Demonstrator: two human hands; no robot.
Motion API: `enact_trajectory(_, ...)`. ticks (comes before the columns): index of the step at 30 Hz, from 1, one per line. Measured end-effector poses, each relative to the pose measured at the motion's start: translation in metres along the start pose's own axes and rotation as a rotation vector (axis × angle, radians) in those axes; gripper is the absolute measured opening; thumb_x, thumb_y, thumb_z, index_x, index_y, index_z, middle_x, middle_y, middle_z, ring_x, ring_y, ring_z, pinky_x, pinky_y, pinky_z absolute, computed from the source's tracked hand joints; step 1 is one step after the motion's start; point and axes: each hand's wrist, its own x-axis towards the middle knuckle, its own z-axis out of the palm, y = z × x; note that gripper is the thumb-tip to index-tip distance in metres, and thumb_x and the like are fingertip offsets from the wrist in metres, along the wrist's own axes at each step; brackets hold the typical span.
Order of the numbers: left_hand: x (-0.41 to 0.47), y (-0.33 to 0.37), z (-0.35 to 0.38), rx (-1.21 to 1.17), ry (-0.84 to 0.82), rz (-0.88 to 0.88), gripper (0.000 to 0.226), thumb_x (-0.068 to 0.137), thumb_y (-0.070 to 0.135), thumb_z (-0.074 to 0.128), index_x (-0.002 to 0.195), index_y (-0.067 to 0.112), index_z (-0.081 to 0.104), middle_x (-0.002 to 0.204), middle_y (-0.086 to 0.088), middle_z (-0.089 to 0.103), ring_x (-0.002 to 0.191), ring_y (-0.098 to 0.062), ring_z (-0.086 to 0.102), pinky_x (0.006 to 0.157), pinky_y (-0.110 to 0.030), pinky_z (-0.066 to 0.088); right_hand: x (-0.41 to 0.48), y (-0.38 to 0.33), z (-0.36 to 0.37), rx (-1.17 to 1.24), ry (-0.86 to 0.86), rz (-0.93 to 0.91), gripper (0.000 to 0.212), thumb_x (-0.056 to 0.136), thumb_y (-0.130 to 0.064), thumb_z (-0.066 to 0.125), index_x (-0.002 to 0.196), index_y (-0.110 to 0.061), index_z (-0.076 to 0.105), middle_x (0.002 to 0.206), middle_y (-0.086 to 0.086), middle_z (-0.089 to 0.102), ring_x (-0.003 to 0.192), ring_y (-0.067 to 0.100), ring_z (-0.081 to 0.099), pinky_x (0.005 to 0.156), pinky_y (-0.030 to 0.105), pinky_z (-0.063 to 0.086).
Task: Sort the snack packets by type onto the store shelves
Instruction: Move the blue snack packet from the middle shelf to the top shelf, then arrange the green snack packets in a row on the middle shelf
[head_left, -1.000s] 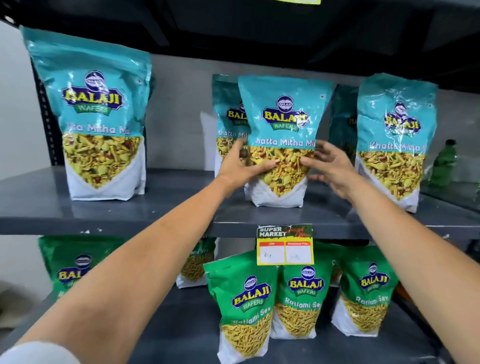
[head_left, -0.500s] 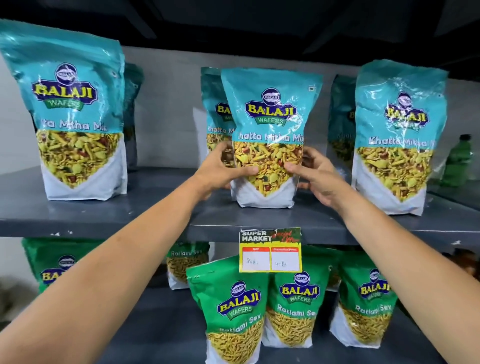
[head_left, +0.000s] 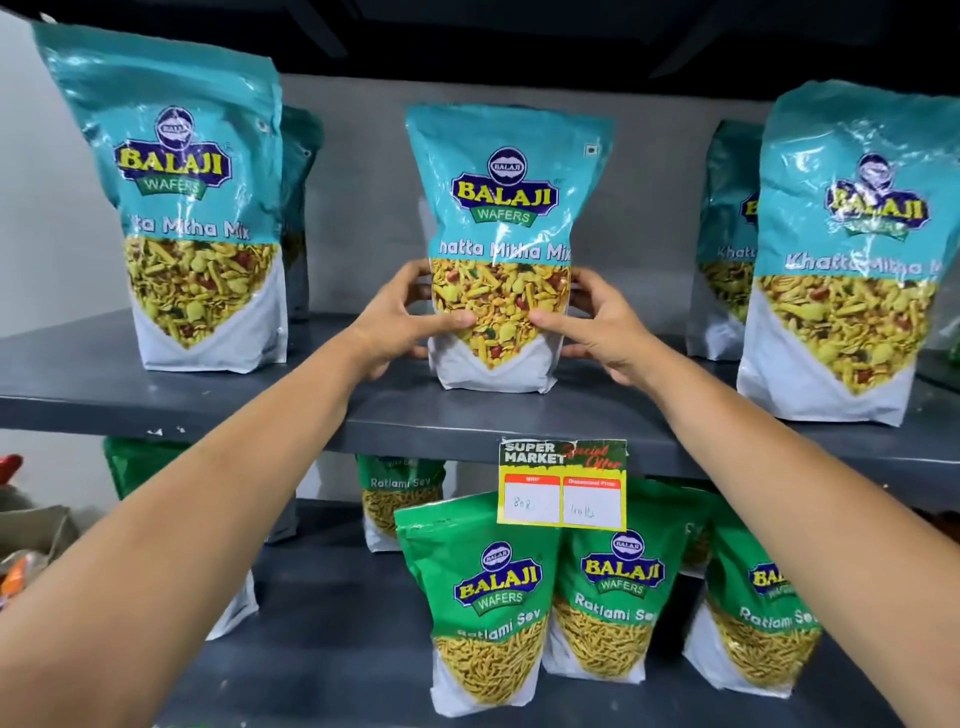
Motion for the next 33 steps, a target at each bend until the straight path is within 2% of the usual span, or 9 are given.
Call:
enact_trajectory(5, -0.003, -0.005, 0.001, 0.029, 0.043, 0.004, 0.077, 0.065, 0.033, 0.084, 0.130, 0.023, 0.044, 0.130, -0.002, 0.055, 0.113, -0.015, 0.060, 0.069, -0.039, 0.060, -0.002, 0.004, 0.001, -0.047, 0.020, -0.032, 0.054, 0.073, -0.026, 0.080, 0.119, -0.027, 0.050, 0.119, -0.002, 0.060, 0.116, 0.018, 0.059, 0.089, 0.048, 0.056)
enact_trajectory(7, -0.004, -0.003, -0.001, 0.064, 0.151, 0.049, 0.077, 0.064, 0.040, 0.086, 0.126, 0.016, 0.046, 0.115, 0.001, 0.059, 0.106, -0.014, 0.061, 0.078, -0.036, 0.059, -0.008, 0.000, 0.001, -0.184, 0.106, -0.138, 0.048, 0.078, -0.031, 0.077, 0.116, -0.020, 0.051, 0.107, -0.010, 0.061, 0.099, 0.001, 0.060, 0.090, 0.030, 0.054)
enact_trajectory(11, -0.026, 0.001, -0.011, 0.093, 0.577, 0.420, 0.052, 0.072, 0.047, 0.079, 0.100, 0.012, 0.052, 0.090, -0.003, 0.060, 0.082, -0.011, 0.059, 0.079, -0.023, 0.051, -0.033, -0.013, -0.009, -0.329, 0.590, -0.569, 0.029, 0.084, -0.036, 0.069, 0.093, -0.016, 0.050, 0.086, 0.001, 0.058, 0.067, 0.003, 0.053, 0.063, 0.020, 0.046)
enact_trajectory(14, -0.066, 0.003, -0.007, 0.218, 0.770, 0.717, 0.029, 0.088, 0.031, 0.070, 0.097, 0.011, 0.051, 0.086, 0.000, 0.057, 0.079, -0.004, 0.058, 0.073, -0.022, 0.049, -0.076, -0.010, -0.017, -0.326, 0.908, -0.838, 0.018, 0.092, -0.027, 0.061, 0.086, -0.020, 0.045, 0.076, -0.006, 0.048, 0.066, 0.007, 0.045, 0.063, 0.024, 0.041)
enact_trajectory(16, -0.103, -0.009, 0.003, 0.223, 0.813, 0.798, 0.024, 0.091, 0.026, 0.065, 0.097, 0.008, 0.050, 0.086, 0.005, 0.055, 0.077, 0.001, 0.056, 0.071, -0.024, 0.048, -0.120, 0.011, -0.015, -0.339, 1.001, -0.831, 0.015, 0.094, -0.027, 0.056, 0.086, -0.024, 0.045, 0.073, -0.003, 0.047, 0.064, 0.012, 0.045, 0.064, 0.027, 0.039)
enact_trajectory(22, -0.217, -0.133, 0.055, 0.403, 0.758, 0.393, 0.047, 0.081, 0.029, 0.073, 0.108, -0.003, 0.051, 0.099, -0.008, 0.049, 0.088, -0.026, 0.051, 0.079, -0.040, 0.045, -0.240, 0.151, 0.051, -0.552, 0.764, -0.454, 0.026, 0.087, -0.019, 0.061, 0.085, 0.006, 0.055, 0.084, 0.018, 0.055, 0.086, 0.028, 0.049, 0.083, 0.031, 0.037)
enact_trajectory(26, -0.249, -0.192, 0.097, 0.329, 0.530, 0.017, 0.074, 0.068, 0.039, 0.084, 0.122, 0.006, 0.046, 0.111, -0.005, 0.051, 0.098, -0.020, 0.052, 0.088, -0.041, 0.048, -0.267, 0.209, 0.093, -0.549, 0.406, -0.168, 0.047, 0.079, -0.034, 0.070, 0.109, -0.002, 0.053, 0.107, 0.016, 0.060, 0.106, 0.023, 0.053, 0.100, 0.020, 0.036)
enact_trajectory(30, -0.255, -0.220, 0.118, 0.177, 0.376, -0.292, 0.097, 0.061, 0.038, 0.090, 0.138, 0.015, 0.036, 0.134, -0.001, 0.049, 0.122, -0.018, 0.050, 0.106, -0.039, 0.044, -0.271, 0.244, 0.096, -0.405, 0.206, 0.174, 0.076, 0.077, -0.048, 0.074, 0.137, -0.018, 0.039, 0.134, 0.001, 0.055, 0.124, 0.017, 0.052, 0.104, 0.040, 0.046)
enact_trajectory(33, -0.247, -0.229, 0.127, 0.097, 0.346, -0.368, 0.091, 0.062, 0.030, 0.091, 0.135, 0.020, 0.036, 0.134, 0.001, 0.053, 0.124, -0.018, 0.052, 0.110, -0.039, 0.042, -0.273, 0.258, 0.095, -0.247, 0.163, 0.294, 0.074, 0.076, -0.042, 0.076, 0.138, -0.024, 0.039, 0.135, -0.002, 0.056, 0.124, 0.013, 0.054, 0.104, 0.044, 0.047)
